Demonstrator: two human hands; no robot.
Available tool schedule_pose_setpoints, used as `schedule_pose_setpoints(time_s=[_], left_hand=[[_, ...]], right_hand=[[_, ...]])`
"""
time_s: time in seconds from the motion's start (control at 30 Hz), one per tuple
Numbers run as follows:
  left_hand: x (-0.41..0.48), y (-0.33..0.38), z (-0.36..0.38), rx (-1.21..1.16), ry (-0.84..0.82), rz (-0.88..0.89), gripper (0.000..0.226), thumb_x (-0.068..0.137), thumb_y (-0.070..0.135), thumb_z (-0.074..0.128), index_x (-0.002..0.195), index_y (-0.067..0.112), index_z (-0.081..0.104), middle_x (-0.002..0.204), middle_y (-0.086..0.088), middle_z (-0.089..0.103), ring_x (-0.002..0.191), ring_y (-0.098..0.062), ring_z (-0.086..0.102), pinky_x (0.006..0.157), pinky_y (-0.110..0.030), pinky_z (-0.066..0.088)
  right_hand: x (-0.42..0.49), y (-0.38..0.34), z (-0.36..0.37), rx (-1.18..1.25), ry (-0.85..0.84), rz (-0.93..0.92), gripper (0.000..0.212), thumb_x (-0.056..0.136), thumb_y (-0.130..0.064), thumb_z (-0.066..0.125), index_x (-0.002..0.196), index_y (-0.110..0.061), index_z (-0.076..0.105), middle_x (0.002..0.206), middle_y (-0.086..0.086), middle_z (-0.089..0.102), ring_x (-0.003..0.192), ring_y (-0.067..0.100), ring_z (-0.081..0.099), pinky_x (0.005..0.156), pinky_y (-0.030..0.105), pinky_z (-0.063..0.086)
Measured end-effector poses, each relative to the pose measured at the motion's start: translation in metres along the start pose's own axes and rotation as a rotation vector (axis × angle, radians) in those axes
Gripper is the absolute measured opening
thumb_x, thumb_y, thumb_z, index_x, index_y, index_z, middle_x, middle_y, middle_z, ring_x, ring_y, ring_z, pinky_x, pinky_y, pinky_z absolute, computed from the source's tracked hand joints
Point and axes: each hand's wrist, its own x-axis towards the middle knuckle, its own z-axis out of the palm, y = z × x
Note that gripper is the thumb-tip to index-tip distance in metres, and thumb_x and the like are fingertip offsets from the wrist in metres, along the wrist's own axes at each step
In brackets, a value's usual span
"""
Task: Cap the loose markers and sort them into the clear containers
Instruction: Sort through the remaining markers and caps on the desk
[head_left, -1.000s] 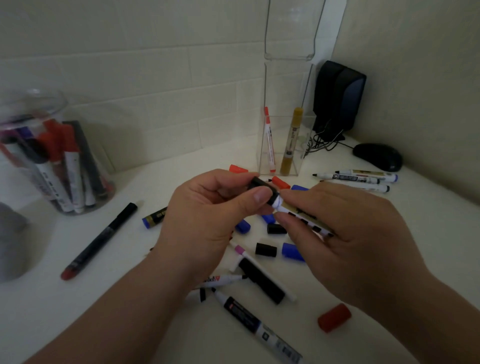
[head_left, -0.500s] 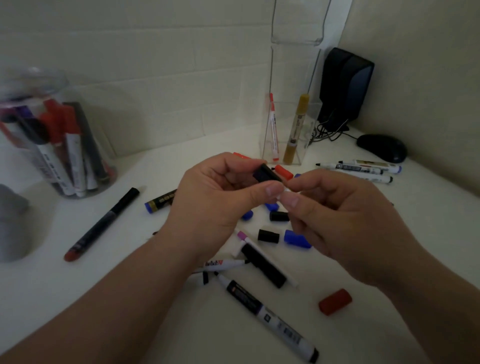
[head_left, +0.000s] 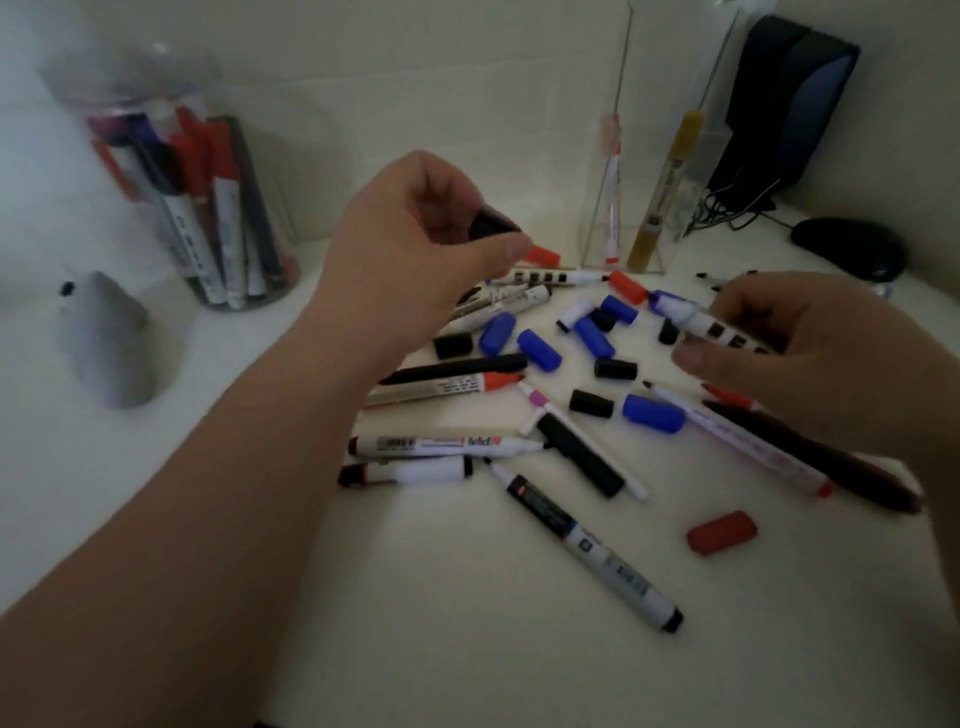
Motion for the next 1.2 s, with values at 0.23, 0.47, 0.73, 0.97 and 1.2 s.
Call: schedule_pose_setpoints(time_s=[0.23, 0.47, 0.73, 0.97, 1.2], left_hand=[[-0.009, 0.003, -0.001, 0.539, -0.424, 0.066, 0.026, 0.076, 0.030, 0.086, 0.095, 0.031, 0.068, 0.087, 0.018, 0.069, 0.082, 0.007, 0.064, 0.078, -0.013, 0.052], [-0.008, -0.005, 0.000, 0.579, -0.520, 0.042, 0.022, 0.074, 0.031, 0.087, 0.082, 0.026, 0.068, 0.077, 0.013, 0.066, 0.071, 0.003, 0.060, 0.064, -0.010, 0.047], [-0.011, -0.004, 0.004, 0.626, -0.655, -0.012, 0.022, 0.073, 0.033, 0.087, 0.078, 0.031, 0.066, 0.086, 0.013, 0.071, 0.080, -0.005, 0.067, 0.082, -0.035, 0.058], [-0.016, -0.006, 0.017, 0.610, -0.705, 0.045, 0.018, 0.074, 0.038, 0.086, 0.081, 0.037, 0.069, 0.085, 0.023, 0.068, 0.078, 0.003, 0.062, 0.069, -0.017, 0.052], [-0.017, -0.005, 0.024, 0.580, -0.818, 0.111, 0.005, 0.086, 0.037, 0.073, 0.089, 0.039, 0.072, 0.088, 0.025, 0.067, 0.079, 0.009, 0.061, 0.070, -0.011, 0.044]], right_hand=[[-0.007, -0.017, 0.024, -0.168, -0.221, -0.103, 0.024, 0.076, -0.047, 0.072, 0.073, -0.029, 0.056, 0.065, -0.005, 0.056, 0.057, 0.003, 0.052, 0.053, 0.020, 0.037], [-0.004, -0.034, 0.053, -0.313, -0.331, -0.112, 0.035, 0.076, -0.064, 0.070, 0.077, -0.033, 0.053, 0.076, -0.007, 0.056, 0.066, 0.007, 0.053, 0.058, 0.024, 0.040], [0.000, -0.025, 0.038, -0.335, -0.341, -0.007, 0.023, 0.084, -0.051, 0.070, 0.077, -0.033, 0.057, 0.074, -0.007, 0.059, 0.064, 0.006, 0.054, 0.055, 0.018, 0.036], [0.000, -0.017, 0.027, -0.227, -0.308, -0.022, 0.020, 0.079, -0.049, 0.074, 0.079, -0.032, 0.062, 0.072, -0.006, 0.062, 0.061, 0.004, 0.056, 0.054, 0.018, 0.043], [0.003, 0.003, 0.002, 0.056, -0.085, 0.049, 0.010, 0.084, -0.031, 0.074, 0.088, -0.023, 0.070, 0.073, 0.003, 0.064, 0.057, 0.000, 0.053, 0.059, 0.022, 0.039]])
